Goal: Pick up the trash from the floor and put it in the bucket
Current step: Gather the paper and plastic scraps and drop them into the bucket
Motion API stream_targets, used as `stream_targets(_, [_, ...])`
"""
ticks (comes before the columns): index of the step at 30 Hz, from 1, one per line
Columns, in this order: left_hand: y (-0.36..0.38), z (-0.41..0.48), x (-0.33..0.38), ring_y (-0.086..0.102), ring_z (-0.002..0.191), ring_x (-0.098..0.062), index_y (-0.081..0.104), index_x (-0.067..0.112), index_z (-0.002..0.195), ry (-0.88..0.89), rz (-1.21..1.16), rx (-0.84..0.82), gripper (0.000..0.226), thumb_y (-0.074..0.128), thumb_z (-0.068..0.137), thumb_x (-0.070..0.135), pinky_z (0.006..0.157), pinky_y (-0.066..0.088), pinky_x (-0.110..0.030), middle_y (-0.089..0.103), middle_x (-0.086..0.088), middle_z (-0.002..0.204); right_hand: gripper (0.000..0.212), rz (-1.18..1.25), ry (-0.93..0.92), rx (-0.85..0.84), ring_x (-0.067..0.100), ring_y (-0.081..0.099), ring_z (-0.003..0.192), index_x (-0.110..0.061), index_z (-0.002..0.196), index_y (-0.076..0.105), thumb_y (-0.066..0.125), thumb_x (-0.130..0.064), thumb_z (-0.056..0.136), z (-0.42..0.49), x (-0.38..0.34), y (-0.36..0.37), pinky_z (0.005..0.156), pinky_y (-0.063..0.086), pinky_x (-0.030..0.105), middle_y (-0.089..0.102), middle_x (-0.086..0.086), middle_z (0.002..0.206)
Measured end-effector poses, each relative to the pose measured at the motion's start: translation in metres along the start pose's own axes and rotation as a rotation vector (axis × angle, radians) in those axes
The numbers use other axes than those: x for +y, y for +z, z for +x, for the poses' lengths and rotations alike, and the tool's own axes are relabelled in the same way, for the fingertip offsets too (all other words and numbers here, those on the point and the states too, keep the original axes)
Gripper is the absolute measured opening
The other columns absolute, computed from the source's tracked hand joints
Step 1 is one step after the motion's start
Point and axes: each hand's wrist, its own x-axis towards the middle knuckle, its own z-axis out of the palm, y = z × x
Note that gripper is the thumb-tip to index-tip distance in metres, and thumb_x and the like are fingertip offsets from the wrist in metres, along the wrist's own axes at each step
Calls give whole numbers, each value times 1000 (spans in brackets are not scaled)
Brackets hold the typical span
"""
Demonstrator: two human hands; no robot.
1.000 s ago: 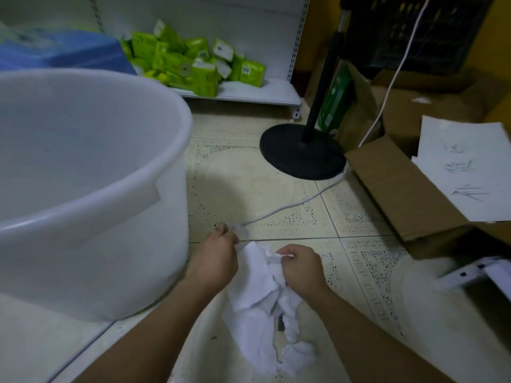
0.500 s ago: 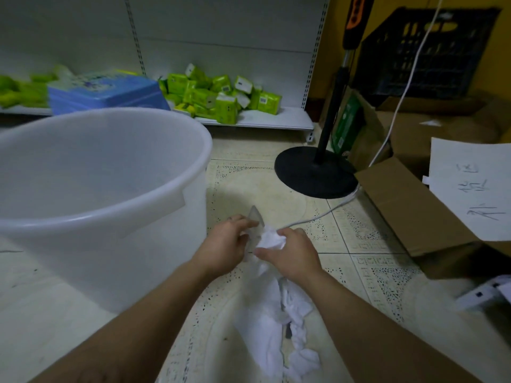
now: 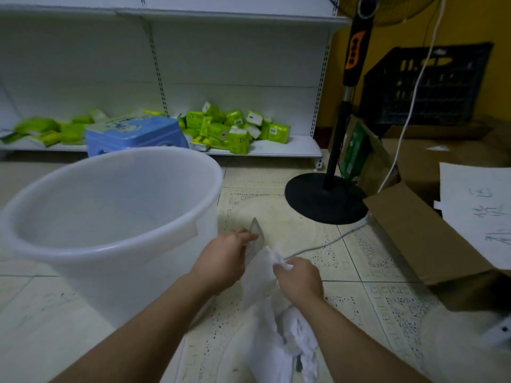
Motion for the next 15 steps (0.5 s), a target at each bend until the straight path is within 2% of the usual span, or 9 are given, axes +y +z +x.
stream_targets(3, [-20,9,8,56,111,-16,51,22,134,17,82,25,46,48,91,5,92,50,-33,55,4,133,39,189,-21,76,21,60,73,-15,77,62,50,-52,81,14,-37,-25,55,40,27,63,3,83])
stream_targets(4, [-30,14,11,56,111,-15,51,22,133,13,98,60,44,48,91,9,92,50,-32,55,4,133,40,268,-34,99,21,60,75,-14,78,62,47,-51,84,21,-50,-37,57,42,29,63,3,84])
stream_targets(6, [-54,28,18,55,110,-15,54,23,131,31,112,170,42,50,90,15,89,51,-33,57,4,129,32,389,-93,131,19,57,67,-16,66,58,46,-34,90,34,-72,-61,59,43,30,61,3,74])
stream_targets(9, [-96,55,24,54,110,-18,57,27,124,66,189,321,42,52,85,13,83,52,-36,59,5,124,23,399,-245,134,17,51,56,-12,62,57,51,-14,85,39,-108,-87,52,38,26,56,2,61])
stream_targets(12, [-142,64,7,51,113,-21,56,29,125,19,347,332,53,53,79,4,78,49,-37,57,5,127,16,411,-452,112,14,61,72,-23,80,66,56,-10,82,24,-152,-96,61,49,27,67,-4,79])
stream_targets(15, [-183,45,-30,49,109,-24,57,26,124,-47,540,334,58,50,74,-3,65,43,-35,58,6,127,15,263,-621,130,12,55,68,-22,73,60,58,-7,77,8,-191,-88,53,41,22,62,-6,72])
